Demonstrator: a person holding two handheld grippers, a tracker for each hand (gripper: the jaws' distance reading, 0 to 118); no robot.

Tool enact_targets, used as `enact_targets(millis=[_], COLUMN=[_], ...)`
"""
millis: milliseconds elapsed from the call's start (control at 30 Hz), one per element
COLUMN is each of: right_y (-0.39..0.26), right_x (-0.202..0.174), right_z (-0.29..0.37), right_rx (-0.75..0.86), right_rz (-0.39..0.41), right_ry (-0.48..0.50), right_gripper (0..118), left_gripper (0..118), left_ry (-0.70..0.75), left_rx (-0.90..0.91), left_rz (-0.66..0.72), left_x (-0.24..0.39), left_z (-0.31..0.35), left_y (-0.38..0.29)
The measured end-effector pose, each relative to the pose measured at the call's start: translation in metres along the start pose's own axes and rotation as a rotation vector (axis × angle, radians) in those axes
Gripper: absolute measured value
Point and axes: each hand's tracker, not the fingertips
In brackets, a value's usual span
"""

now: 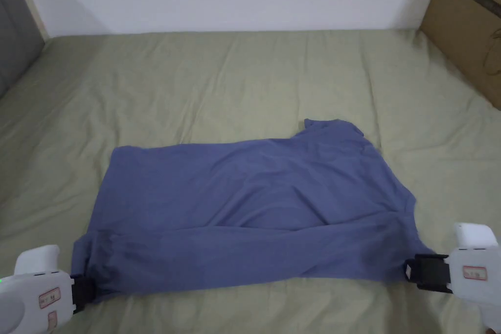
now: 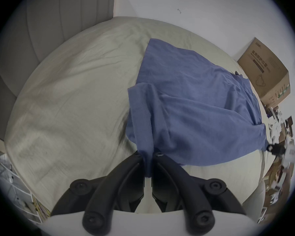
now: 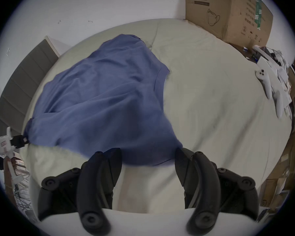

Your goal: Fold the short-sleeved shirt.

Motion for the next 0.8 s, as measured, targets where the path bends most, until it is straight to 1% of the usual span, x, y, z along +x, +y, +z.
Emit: enact_targets(millis=[33,67,100,133,167,200,233,267,300,333,367,467,500,533,567,600,633,700,767,800], right_y=[0.005,0.008,0.009,0.013,0.016,0.017,0.017,0.017,0.016,0.014,0.014,0.009,0.007,0.003,-0.001,-0.006,-0.013,-0.032,-0.053,-0.063], right_x=[0.002,0.004,0.005,0.001,-0.003,-0.005,-0.006,-0.012,-0.014,-0.014,-0.012,0.001,0.003,0.003,0.002,0.002,0.002,0.007,0.011,0.015], right_z=[-0.015,-0.031,-0.038,-0.029,-0.018,-0.012,-0.011,-0.005,-0.006,-0.005,-0.001,0.026,0.040,0.052,0.063,0.073,0.081,0.091,0.087,0.080], right_rx=[-0.044,-0.120,-0.142,-0.110,-0.089,-0.066,-0.069,-0.099,-0.123,-0.098,-0.099,-0.045,-0.038,-0.035,-0.027,-0.034,-0.040,-0.073,-0.108,-0.139], right_rz=[-0.006,-0.030,-0.069,-0.059,0.000,0.048,0.014,0.013,0.063,0.065,0.058,-0.016,-0.029,-0.026,-0.002,0.052,0.070,0.036,0.047,0.035], right_ry=[-0.024,-0.013,-0.004,-0.013,0.003,0.053,0.094,0.079,0.080,0.051,0.057,0.119,0.144,0.143,0.114,0.084,0.077,0.099,0.110,0.101], right_gripper=[69,68,68,57,27,8,8,8,8,8,8,8,8,8,8,8,8,8,8,8], left_gripper=[6,6,6,6,6,6,6,6,6,6,6,6,6,6,6,6,6,6,6,6], left_ry=[0.004,0.005,0.004,0.001,-0.003,-0.009,-0.023,-0.024,-0.023,-0.022,-0.025,-0.038,-0.034,-0.025,-0.008,-0.008,-0.016,-0.050,-0.013,-0.009], left_rx=[0.001,-0.002,0.000,0.000,-0.002,0.004,0.012,0.012,0.018,0.029,0.036,0.049,0.056,0.054,0.049,0.052,0.050,0.043,0.007,-0.019], left_rz=[-0.015,-0.023,-0.025,-0.024,-0.022,-0.018,-0.010,-0.014,-0.027,-0.037,-0.050,-0.065,-0.070,-0.081,-0.098,-0.101,-0.100,-0.079,-0.091,-0.098], left_x=[0.002,0.002,0.003,0.002,0.000,-0.001,0.000,0.000,0.000,0.000,0.000,-0.003,-0.003,-0.004,-0.005,-0.007,-0.006,-0.012,-0.010,-0.011], left_z=[0.001,0.002,0.005,0.007,0.010,0.013,0.021,0.025,0.029,0.033,0.039,0.057,0.064,0.069,0.076,0.082,0.093,0.105,0.106,0.103], left_y=[0.001,0.002,0.002,0.003,0.005,0.006,0.003,0.005,0.006,0.007,0.008,0.007,0.006,0.005,0.001,-0.005,-0.010,-0.026,-0.047,-0.058])
